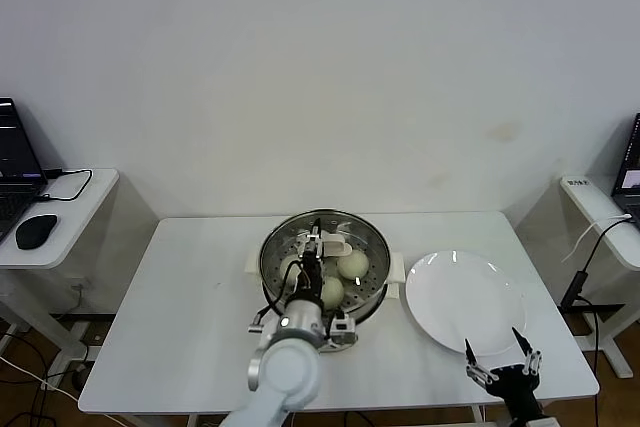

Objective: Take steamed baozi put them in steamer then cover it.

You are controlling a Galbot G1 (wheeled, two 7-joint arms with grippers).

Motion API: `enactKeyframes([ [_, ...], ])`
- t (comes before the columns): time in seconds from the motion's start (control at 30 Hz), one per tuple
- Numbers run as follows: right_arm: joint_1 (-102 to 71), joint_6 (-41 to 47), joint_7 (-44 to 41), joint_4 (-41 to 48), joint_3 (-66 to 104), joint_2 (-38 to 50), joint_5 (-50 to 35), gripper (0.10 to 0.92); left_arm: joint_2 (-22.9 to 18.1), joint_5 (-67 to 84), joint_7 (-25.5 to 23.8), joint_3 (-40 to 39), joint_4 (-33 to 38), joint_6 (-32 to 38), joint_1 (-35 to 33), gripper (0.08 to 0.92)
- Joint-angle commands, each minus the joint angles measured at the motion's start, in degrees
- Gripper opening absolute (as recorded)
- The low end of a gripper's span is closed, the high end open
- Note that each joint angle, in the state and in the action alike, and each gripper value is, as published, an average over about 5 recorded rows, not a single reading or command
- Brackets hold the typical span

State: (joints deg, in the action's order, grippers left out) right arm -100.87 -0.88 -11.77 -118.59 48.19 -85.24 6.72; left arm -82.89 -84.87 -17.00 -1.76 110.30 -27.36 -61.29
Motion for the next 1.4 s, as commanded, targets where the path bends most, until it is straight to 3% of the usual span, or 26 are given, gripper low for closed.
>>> enactKeyframes([
  [0.03,-0.44,-0.55,0.20,0.39,0.05,0.48,-0.57,0.823,6.75,15.59,5.00,4.37,18.23,1.67,-11.10,0.649],
  [0.17,-1.04,-1.31,0.28,0.66,0.30,1.59,-2.60,0.823,9.00,33.69,13.98,11.02,24.82,4.49,-20.18,0.759],
  [0.23,-1.52,-2.13,0.30,0.84,0.57,2.50,-4.31,0.823,8.22,44.72,19.46,16.50,25.59,9.70,-24.65,0.798],
  [0.33,-1.86,-3.21,0.42,1.36,0.54,3.44,-7.13,0.823,6.38,60.40,25.74,25.60,24.44,18.72,-29.25,0.819],
  [0.43,-1.71,-3.95,0.54,1.84,-0.06,4.00,-9.81,0.823,7.24,74.17,29.98,31.29,23.81,20.99,-32.95,0.822],
  [0.63,-1.95,-6.01,0.54,1.51,-1.23,5.74,-15.38,0.823,7.85,93.49,31.97,34.36,24.17,21.49,-40.47,0.823],
  [0.9,-3.29,-7.15,1.13,1.02,-4.11,9.13,-18.43,0.823,6.32,96.95,32.51,33.92,20.43,29.14,-48.47,0.823],
  [1.1,-3.95,-7.02,2.08,0.87,-5.86,10.13,-19.17,0.823,4.58,95.53,32.24,33.42,17.54,35.52,-49.21,0.823],
  [1.4,-4.21,-3.08,4.73,-1.13,-8.00,10.23,-20.60,0.823,3.95,95.40,31.58,32.58,16.95,34.03,-48.31,0.823],
])
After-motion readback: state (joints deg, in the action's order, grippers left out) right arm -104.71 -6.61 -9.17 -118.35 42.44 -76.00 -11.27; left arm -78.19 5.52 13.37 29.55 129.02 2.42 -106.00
